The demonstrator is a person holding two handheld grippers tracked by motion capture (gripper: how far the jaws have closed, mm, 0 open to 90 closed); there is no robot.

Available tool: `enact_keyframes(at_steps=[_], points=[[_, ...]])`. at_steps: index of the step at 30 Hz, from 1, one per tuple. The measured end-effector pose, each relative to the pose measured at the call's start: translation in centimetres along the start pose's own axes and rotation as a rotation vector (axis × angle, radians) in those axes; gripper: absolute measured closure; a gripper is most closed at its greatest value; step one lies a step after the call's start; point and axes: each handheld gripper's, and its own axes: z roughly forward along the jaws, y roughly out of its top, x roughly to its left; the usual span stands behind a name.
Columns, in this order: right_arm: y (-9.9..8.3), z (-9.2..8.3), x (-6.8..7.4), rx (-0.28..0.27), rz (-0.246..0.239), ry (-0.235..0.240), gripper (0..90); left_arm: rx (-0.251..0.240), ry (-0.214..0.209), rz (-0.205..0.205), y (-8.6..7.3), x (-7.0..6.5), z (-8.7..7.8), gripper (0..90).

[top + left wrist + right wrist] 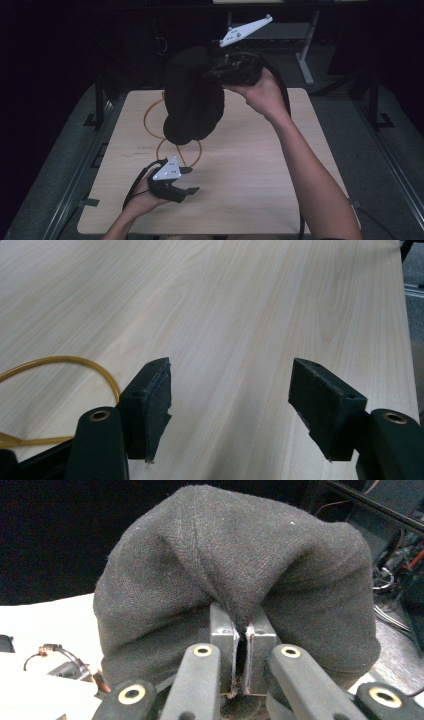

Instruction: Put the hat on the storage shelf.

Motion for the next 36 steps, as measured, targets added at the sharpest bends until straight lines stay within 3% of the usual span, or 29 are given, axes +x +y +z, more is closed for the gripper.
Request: enact_keyframes(at_steps=[6,15,23,25,32,34,35,36], points=[[1.4,2.2,-0.3,0.037,-0.02,0.047,86.0,0.0,-0.016,0.014,0.0,-0.2,0.4,33.2],[2.4,5.8,-1.0,0.092,-0.009,0.098,85.8,0.022,-0.054,0.042,0.1,-0.9,1.4,33.1],[2.8,8.9,-1.3,0.117,-0.008,0.113,85.0,0.016,-0.077,0.063,0.3,-1.1,1.7,33.0],[3.0,9.7,-1.4,0.117,-0.019,0.111,84.7,0.023,-0.08,0.053,0.3,-1.0,1.8,33.0],[2.6,12.4,-1.7,0.142,0.005,0.139,84.6,0.014,-0.089,0.056,0.4,-1.2,1.9,32.9],[2.4,13.3,-1.7,0.137,0.014,0.141,81.8,0.009,-0.105,0.06,0.5,-1.4,2.0,32.8],[2.3,14.0,-1.6,0.145,0.019,0.127,72.3,0.002,-0.126,0.066,0.5,-1.5,2.0,32.8],[2.3,14.0,-1.6,0.145,0.019,0.127,72.3,0.002,-0.126,0.066,0.5,-1.5,2.0,32.8]])
